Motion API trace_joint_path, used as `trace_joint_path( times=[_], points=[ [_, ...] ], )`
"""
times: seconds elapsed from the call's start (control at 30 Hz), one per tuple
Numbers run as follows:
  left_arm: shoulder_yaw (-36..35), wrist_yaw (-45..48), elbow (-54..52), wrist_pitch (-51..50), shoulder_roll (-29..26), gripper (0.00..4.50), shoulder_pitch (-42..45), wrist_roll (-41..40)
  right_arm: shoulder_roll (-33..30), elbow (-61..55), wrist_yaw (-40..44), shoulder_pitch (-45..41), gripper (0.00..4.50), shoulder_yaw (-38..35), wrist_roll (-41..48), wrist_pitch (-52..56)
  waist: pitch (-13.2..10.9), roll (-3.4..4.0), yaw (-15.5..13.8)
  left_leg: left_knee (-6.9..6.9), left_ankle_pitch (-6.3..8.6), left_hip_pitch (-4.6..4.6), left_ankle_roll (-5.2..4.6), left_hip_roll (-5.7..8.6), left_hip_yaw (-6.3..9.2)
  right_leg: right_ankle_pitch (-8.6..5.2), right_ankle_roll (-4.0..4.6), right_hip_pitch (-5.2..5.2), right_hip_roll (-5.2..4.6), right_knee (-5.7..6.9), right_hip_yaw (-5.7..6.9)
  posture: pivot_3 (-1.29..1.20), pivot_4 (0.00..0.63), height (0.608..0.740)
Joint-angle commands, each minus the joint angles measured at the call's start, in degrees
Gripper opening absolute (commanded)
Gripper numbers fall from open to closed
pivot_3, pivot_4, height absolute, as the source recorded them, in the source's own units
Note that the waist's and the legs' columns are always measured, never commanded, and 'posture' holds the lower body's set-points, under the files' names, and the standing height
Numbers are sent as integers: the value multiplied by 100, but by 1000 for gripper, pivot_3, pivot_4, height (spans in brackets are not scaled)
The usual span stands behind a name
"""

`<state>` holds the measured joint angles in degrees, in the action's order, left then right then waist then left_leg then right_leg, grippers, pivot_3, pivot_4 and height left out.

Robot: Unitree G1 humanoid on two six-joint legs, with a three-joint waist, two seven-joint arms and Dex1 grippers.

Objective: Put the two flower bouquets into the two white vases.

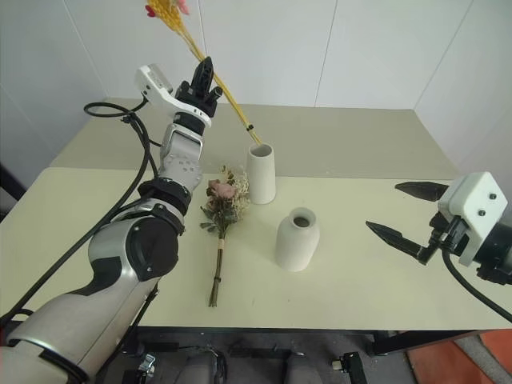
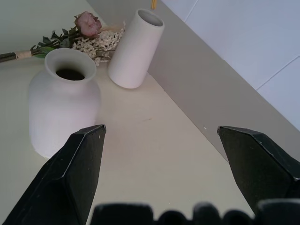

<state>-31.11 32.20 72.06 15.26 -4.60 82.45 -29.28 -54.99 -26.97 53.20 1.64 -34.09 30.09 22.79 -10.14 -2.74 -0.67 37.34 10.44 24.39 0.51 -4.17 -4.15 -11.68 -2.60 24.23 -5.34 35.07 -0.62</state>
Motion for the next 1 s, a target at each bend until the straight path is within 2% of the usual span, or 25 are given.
trace_joint_path(
  times=[0.03,0.43,0.9,1.0],
  points=[
    [310,189,8,143,47,43,135,337,47,-167,-129,46,4500,-142,-58,-62,0,0,-1,0,0,0,0,0,0,0,0,0,0,0,0,0,150,740],
    [929,92,127,276,81,43,-68,1165,312,-360,-251,304,4500,-173,-64,-74,0,0,2,0,0,-1,0,3,8,-1,-1,0,1,3,0,0,150,740],
    [1464,29,181,288,-6,43,-220,1890,211,-102,-298,-144,4500,95,-92,-20,0,0,-1,0,0,1,0,9,13,0,0,0,0,3,-1,0,150,740],
    [1859,-54,196,434,-46,689,-306,2339,273,-145,-343,2,4500,51,-132,7,0,0,-2,0,0,0,0,9,14,0,0,-1,-1,3,-1,0,150,740]
  ],
)
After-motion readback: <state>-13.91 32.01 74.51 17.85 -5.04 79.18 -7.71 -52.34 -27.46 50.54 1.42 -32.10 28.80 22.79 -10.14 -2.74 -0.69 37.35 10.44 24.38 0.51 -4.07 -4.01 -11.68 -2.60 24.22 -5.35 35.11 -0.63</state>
